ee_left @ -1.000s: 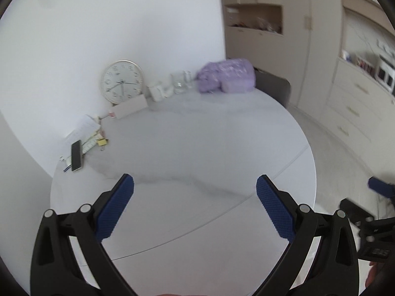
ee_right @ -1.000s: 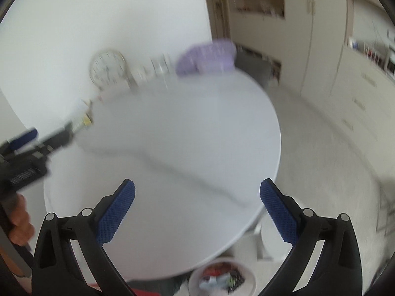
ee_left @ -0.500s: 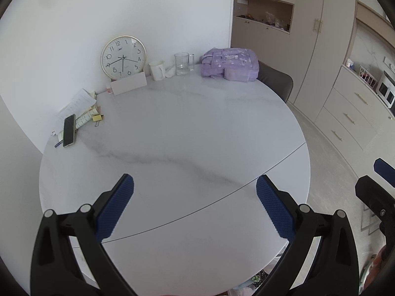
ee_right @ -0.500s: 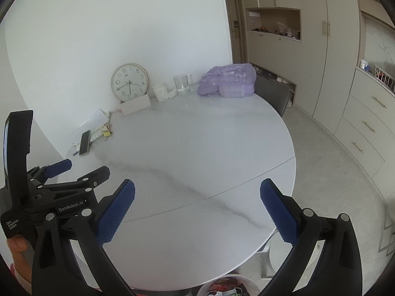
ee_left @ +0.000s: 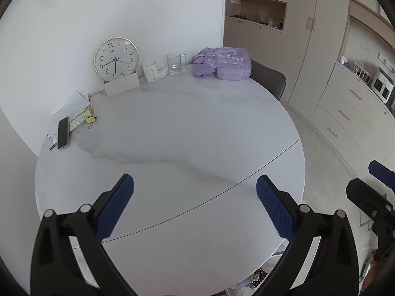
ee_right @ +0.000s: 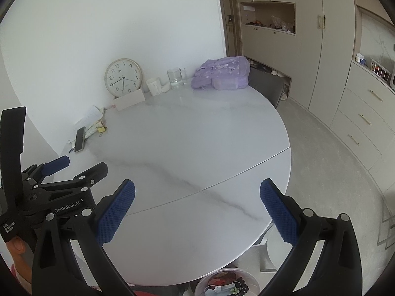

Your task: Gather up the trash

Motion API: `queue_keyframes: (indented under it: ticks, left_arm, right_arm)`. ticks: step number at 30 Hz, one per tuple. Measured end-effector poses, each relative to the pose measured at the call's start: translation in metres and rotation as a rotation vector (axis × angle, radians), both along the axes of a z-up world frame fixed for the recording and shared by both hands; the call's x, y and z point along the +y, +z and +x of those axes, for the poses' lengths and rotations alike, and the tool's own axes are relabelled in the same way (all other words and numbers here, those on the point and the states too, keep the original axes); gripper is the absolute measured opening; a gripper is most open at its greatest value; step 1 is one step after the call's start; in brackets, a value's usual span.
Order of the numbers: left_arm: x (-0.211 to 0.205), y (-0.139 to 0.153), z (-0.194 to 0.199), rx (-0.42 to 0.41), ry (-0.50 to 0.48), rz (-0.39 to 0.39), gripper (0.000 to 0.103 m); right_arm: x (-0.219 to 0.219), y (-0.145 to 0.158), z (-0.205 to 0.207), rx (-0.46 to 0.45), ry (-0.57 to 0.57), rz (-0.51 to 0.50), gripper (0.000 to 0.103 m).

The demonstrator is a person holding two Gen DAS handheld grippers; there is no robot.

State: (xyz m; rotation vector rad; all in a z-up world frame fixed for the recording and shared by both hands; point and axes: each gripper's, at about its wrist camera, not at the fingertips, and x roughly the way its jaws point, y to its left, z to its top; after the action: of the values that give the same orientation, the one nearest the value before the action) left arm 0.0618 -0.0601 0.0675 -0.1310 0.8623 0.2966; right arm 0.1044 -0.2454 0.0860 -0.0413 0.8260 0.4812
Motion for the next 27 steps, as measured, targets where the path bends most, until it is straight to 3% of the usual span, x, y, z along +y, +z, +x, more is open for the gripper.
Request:
queue_keyframes:
  ticks: [27]
  left_arm:
    - [-0.0053, 0.0019, -0.0010, -0.007, -0.019, 0.000, 0.095]
  right_arm:
    - [-0.0005, -0.0007, -0.0068, 0.009, 0.000, -0.001, 0.101]
